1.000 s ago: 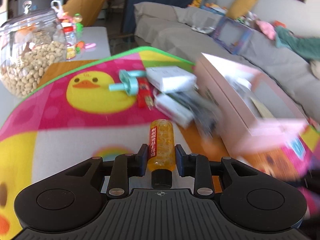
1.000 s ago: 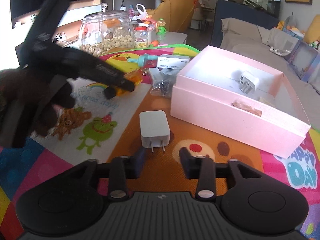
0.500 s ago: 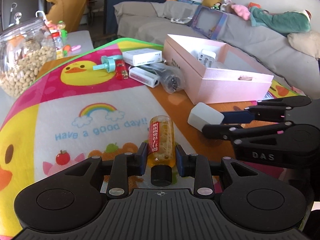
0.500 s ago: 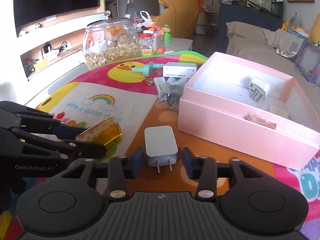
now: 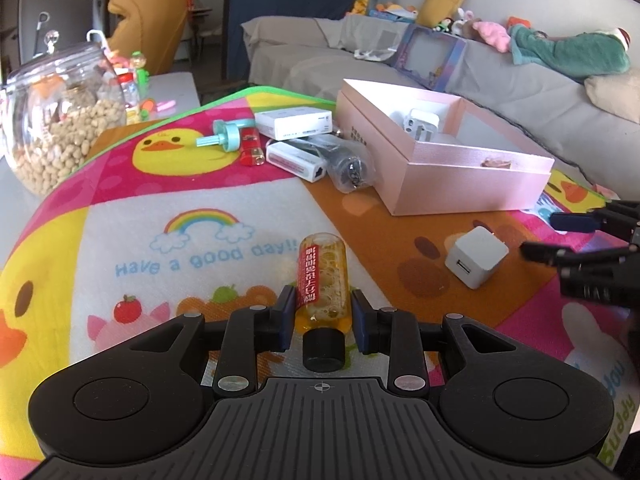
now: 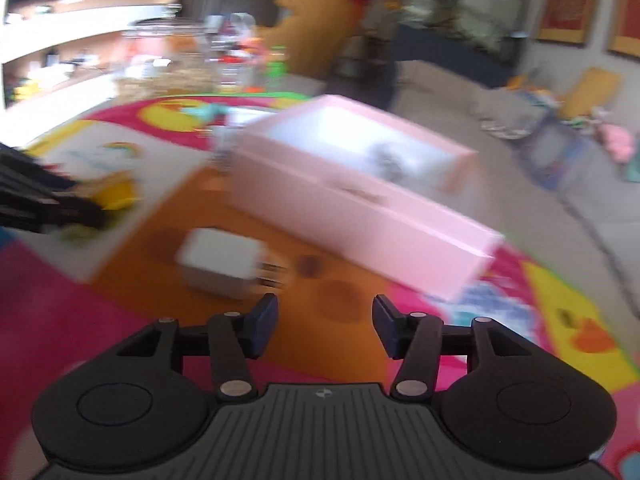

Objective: Organize rigid objects
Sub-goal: 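Grasp the white USB charger cube with the right tool while the left tool holds the orange bottle, then carry the orange bottle over the pink box and release it with the left tool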

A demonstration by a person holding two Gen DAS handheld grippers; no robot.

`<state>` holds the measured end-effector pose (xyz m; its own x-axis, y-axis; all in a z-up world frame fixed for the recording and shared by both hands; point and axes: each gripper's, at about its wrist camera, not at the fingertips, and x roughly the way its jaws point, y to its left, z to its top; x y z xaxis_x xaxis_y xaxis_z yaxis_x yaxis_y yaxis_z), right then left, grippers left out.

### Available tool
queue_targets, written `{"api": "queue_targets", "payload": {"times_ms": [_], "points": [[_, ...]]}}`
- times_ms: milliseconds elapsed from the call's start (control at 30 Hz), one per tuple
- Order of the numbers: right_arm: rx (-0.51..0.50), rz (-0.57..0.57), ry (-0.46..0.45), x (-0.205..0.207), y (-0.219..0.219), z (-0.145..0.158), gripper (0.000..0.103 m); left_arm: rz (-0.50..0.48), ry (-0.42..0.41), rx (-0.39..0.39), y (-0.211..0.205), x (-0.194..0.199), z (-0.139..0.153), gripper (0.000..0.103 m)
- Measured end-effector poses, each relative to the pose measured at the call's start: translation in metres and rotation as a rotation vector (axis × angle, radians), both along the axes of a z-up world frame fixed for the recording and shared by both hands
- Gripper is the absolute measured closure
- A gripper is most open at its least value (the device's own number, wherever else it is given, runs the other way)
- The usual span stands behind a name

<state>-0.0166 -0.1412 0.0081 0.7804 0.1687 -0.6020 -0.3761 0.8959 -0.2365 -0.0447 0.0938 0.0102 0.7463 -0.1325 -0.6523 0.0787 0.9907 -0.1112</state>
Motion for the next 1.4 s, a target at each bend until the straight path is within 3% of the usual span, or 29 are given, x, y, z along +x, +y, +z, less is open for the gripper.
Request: {"api": "queue_targets", "payload": {"times_ms": [100, 200, 400, 633, 900, 967, 1000, 1267, 1400], "points": [[0.120, -0.062, 0.079, 0.011, -0.020, 0.001, 0.044, 0.009, 0.004, -0.009, 0.000, -0.001, 0.001, 0.071], [0.230, -0.036, 0.158, 0.012, -0.025, -0.001, 0.036, 0.002, 0.013, -0.005, -0.002, -0.001, 0.002, 0.071], [0.221, 0.041, 0.165, 0.003, 0.000, -0.003, 0.030, -0.014, 0.043, -0.009, -0.008, -0.001, 0.004, 0.071], [0.247, 0.122, 0.185, -0.005, 0.025, 0.000, 0.029, -0.022, 0.069, -0.019, -0.014, -0.004, 0.006, 0.071], [0.227, 0.130, 0.173, 0.017, 0.052, -0.002, 0.029, -0.025, 0.071, -0.028, -0.017, -0.011, 0.005, 0.071], [0.212, 0.124, 0.160, 0.019, 0.054, -0.002, 0.043, -0.024, 0.072, -0.033, -0.017, -0.011, 0.005, 0.071], [0.200, 0.130, 0.156, 0.017, 0.055, -0.001, 0.043, -0.024, 0.071, -0.035, -0.016, -0.011, 0.005, 0.070], [0.223, 0.136, 0.113, -0.013, 0.024, 0.024, 0.043, -0.024, 0.051, 0.013, -0.025, -0.014, 0.005, 0.071], [0.240, 0.120, 0.040, -0.038, -0.006, 0.049, 0.043, -0.151, 0.069, -0.008, -0.036, -0.027, 0.008, 0.071]]}}
